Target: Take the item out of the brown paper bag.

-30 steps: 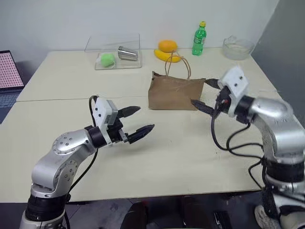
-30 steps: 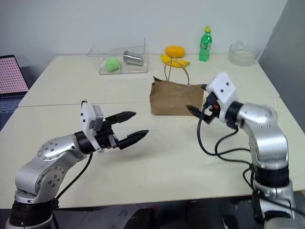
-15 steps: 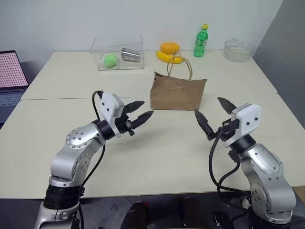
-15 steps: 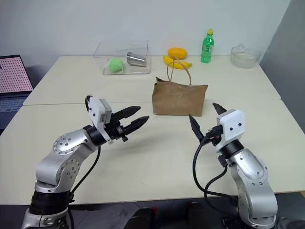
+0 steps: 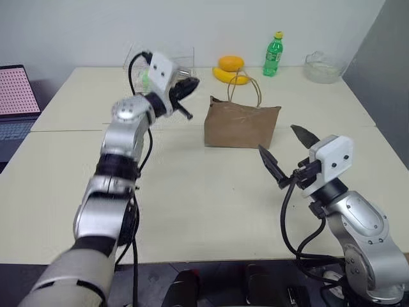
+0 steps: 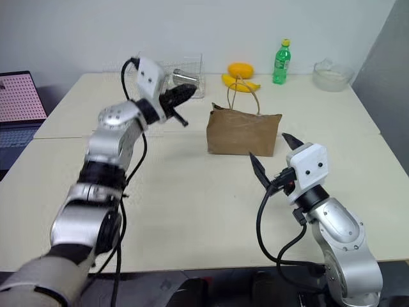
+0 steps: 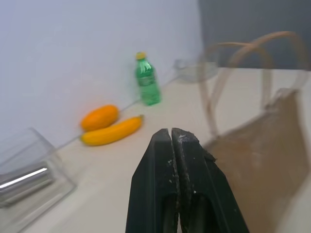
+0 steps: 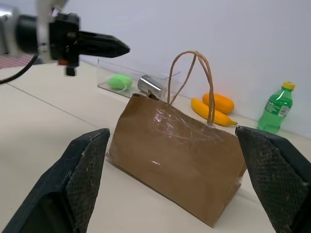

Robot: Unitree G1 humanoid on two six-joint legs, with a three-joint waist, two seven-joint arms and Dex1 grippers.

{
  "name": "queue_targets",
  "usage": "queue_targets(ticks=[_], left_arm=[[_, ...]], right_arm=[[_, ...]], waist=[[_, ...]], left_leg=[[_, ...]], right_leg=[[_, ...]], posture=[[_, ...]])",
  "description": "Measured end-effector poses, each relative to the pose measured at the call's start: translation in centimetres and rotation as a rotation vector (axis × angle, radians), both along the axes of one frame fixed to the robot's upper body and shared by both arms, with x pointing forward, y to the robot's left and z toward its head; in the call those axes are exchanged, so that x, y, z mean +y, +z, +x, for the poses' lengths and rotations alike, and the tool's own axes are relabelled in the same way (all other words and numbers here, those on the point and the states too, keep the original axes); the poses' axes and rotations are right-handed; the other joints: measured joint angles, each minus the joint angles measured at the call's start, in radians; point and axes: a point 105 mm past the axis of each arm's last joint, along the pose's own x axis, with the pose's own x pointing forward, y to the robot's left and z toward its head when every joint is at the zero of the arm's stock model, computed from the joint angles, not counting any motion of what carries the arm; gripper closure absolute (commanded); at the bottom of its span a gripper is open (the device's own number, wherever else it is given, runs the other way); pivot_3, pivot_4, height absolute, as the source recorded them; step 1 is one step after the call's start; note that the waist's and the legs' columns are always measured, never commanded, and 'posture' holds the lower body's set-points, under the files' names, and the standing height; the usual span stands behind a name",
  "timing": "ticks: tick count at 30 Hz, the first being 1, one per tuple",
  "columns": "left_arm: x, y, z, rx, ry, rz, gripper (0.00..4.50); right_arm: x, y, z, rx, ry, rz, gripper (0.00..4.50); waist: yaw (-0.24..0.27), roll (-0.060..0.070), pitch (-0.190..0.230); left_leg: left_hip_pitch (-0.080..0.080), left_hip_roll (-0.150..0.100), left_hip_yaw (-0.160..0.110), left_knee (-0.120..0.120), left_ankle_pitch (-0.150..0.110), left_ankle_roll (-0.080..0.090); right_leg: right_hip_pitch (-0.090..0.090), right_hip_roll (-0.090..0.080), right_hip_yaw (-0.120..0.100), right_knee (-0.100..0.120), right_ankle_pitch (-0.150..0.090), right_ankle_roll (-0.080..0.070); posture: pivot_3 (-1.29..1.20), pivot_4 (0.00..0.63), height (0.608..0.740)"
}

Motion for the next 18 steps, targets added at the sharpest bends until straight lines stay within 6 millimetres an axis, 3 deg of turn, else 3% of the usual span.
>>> queue_targets(ticks=[3, 7, 12, 18], left_arm=[[-1.2, -0.2, 1.5, 0.010, 0.040, 0.055, 4.45], [-3.0, -2.3, 2.1, 0.061, 0.050, 0.151, 4.45], [-3.9, -4.0, 2.2, 0.099, 0.049, 0.270, 4.45], [-4.9, -4.6, 1.1, 0.147, -0.103, 0.388, 4.45]], right_arm=[[-0.1, -0.3, 0.0, 0.025, -0.016, -0.011, 0.12], [0.2, -0.7, -0.2, 0.054, -0.008, -0.020, 0.12], [0.2, -1.2, -0.2, 0.091, -0.024, -0.023, 0.12], [-0.2, -2.5, -0.4, 0.153, -0.034, -0.031, 0.12]], waist=[[-0.004, 0.000, 0.000], [-0.011, 0.000, 0.000], [-0.013, 0.000, 0.000], [-0.012, 0.000, 0.000]], left_leg=[[-0.001, 0.000, 0.000, -0.001, 0.000, 0.000], [-0.001, 0.000, 0.000, -0.001, 0.000, 0.001], [-0.001, 0.000, -0.001, 0.000, -0.001, 0.001], [-0.001, 0.000, 0.000, 0.000, 0.000, 0.001]], right_leg=[[-0.001, 0.000, 0.000, -0.001, 0.000, 0.000], [-0.001, 0.000, 0.000, 0.000, 0.000, 0.000], [-0.001, 0.000, 0.000, 0.002, 0.000, 0.000], [-0.001, 0.000, 0.000, 0.002, 0.000, 0.000]], posture=[[0.00, 0.150, 0.740], [0.00, 0.150, 0.740], [0.00, 0.150, 0.740], [0.00, 0.150, 0.740]])
